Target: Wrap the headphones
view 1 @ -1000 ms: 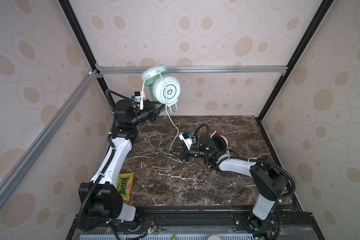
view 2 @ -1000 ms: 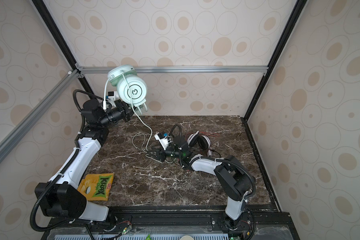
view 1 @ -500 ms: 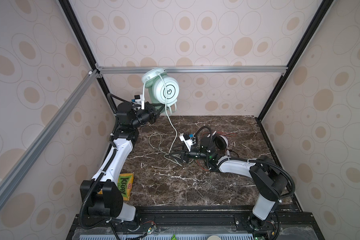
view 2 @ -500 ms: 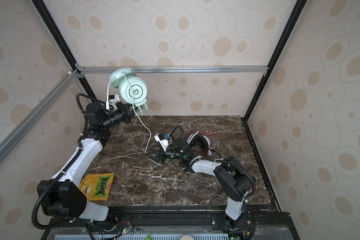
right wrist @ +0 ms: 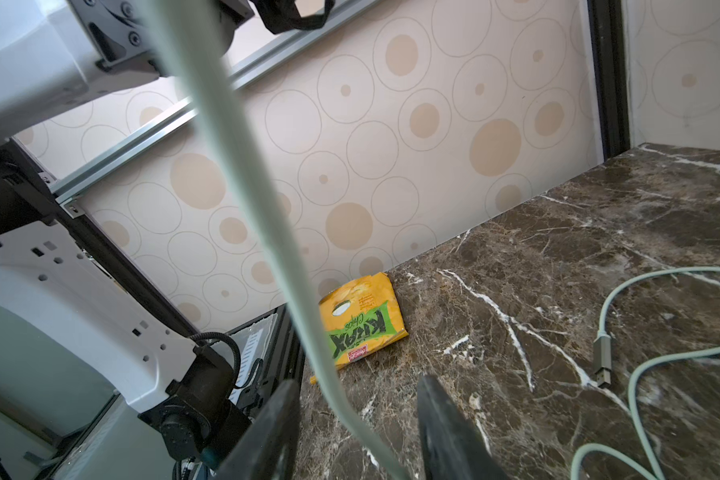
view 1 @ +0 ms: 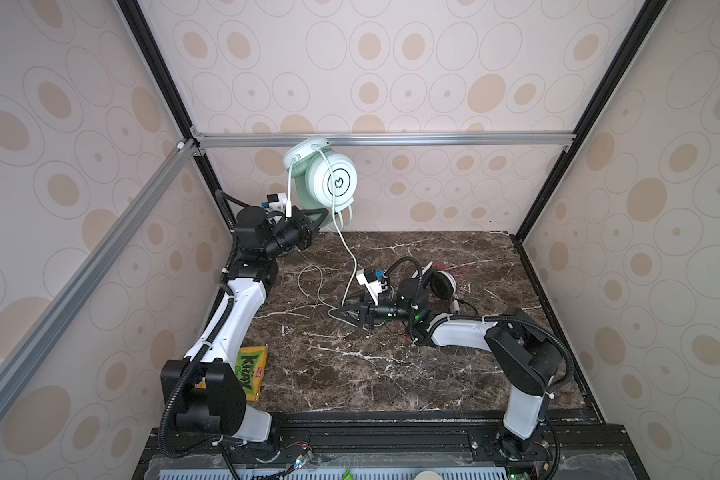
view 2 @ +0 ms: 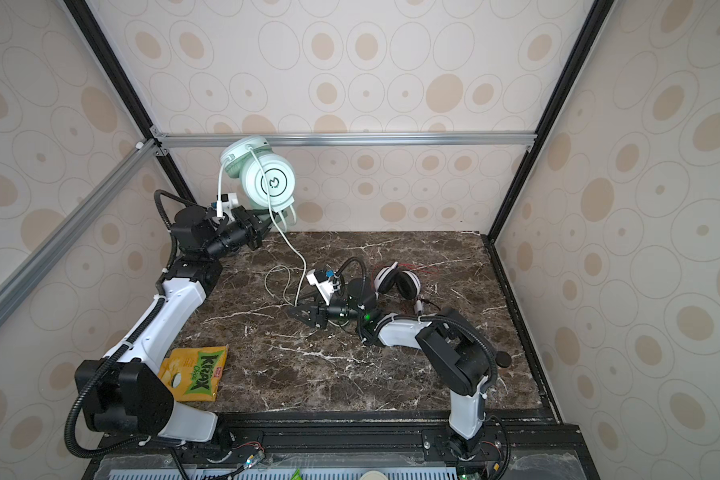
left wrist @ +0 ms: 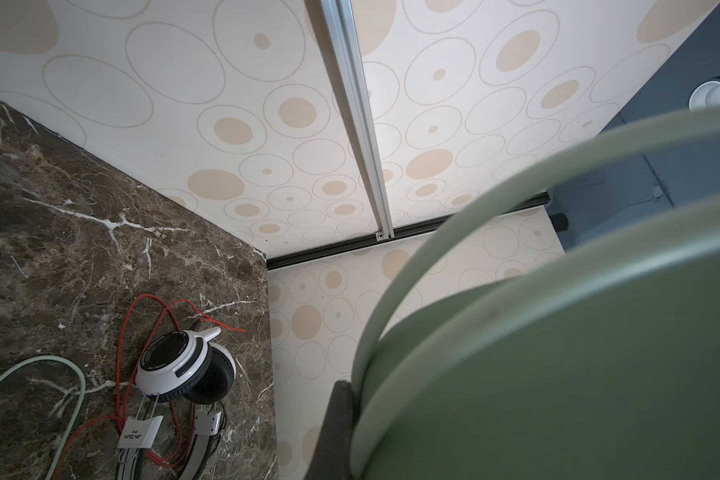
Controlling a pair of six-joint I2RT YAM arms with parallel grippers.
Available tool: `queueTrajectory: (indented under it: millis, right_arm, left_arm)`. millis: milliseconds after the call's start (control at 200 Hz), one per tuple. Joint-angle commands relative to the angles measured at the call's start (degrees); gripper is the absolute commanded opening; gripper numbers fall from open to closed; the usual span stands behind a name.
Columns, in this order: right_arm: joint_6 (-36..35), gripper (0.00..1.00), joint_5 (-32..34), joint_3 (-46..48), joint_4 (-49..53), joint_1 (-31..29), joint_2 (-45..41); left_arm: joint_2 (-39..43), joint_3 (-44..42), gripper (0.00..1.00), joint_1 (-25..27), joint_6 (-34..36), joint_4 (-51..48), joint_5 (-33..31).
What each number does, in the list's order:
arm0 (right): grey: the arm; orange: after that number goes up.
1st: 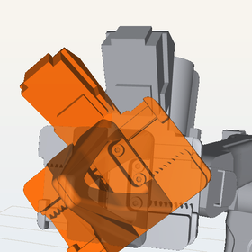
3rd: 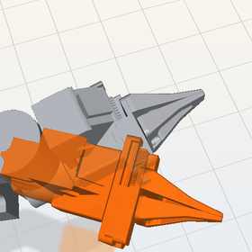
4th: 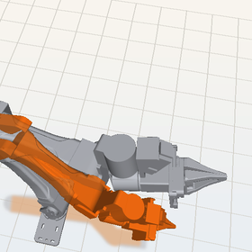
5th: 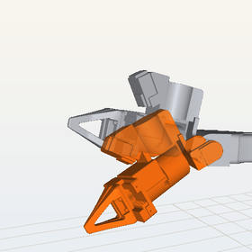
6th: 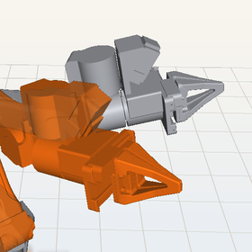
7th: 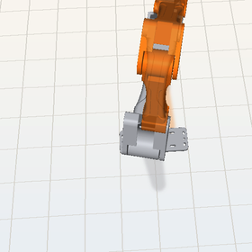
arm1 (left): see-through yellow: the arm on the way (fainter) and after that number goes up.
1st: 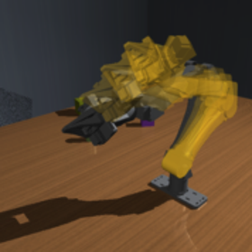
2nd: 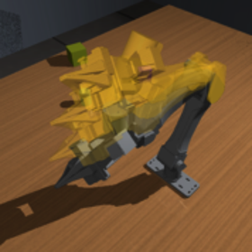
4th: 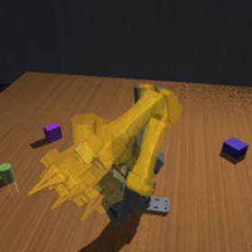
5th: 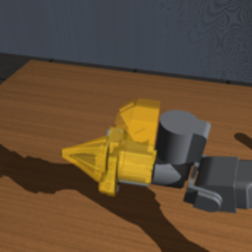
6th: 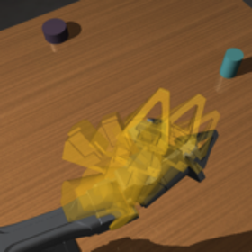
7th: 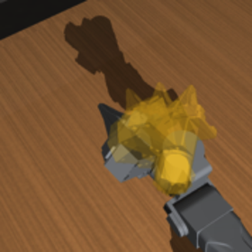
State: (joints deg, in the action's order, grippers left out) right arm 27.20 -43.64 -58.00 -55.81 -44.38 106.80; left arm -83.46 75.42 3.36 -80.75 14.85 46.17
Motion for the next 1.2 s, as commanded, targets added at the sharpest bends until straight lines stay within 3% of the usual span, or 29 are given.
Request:
queueTrajectory:
  millis: [0, 180, 230, 365, 455, 575, 670, 820, 1190]
  right_arm:
    - [1.4, 0.39, -0.6, -2.2, -3.4, -0.7, 0.5]
    - [1.3, 0.13, 0.5, -0.2, -3.2, -0.8, -1.1]
    - [0.7, 0.00, 1.7, 1.5, -2.7, -0.7, -2.4]
    - [-2.0, 0.00, 4.3, 7.1, 2.8, 0.0, -8.3]
    - [-7.1, 0.00, 7.4, 9.4, 14.4, 0.3, -14.1]
    - [-16.1, 0.00, 15.7, 8.5, 36.4, 0.1, -21.6]
    - [-22.5, 0.00, 25.3, 6.5, 50.5, 0.0, -25.7]
    - [-28.3, 0.00, 39.2, 5.6, 60.2, -0.1, -30.5]
    - [-36.6, 0.00, 42.3, 3.8, 70.4, -0.1, -35.1]
  left_arm:
    - [0.8, 3.7, 0.00, -0.5, -1.3, 4.0, 1.1]
    - [0.5, 4.5, 0.00, -0.4, -1.1, 3.5, 1.6]
    - [0.3, 4.8, 0.00, -0.7, -1.0, 3.2, 1.9]
    - [-0.1, 6.1, 0.00, -2.6, 2.7, -1.8, 1.8]
    - [-1.1, 10.4, 0.00, -4.2, 14.6, -16.6, -1.4]
    - [-3.6, 20.2, 0.00, -4.8, 35.2, -40.7, -18.5]
    - [-3.9, 21.9, 0.00, -4.7, 43.5, -47.2, -33.0]
    - [-4.7, 21.7, 0.00, -4.7, 49.4, -50.5, -40.9]
    - [-8.5, 18.8, 0.00, -2.6, 55.0, -55.0, -47.8]
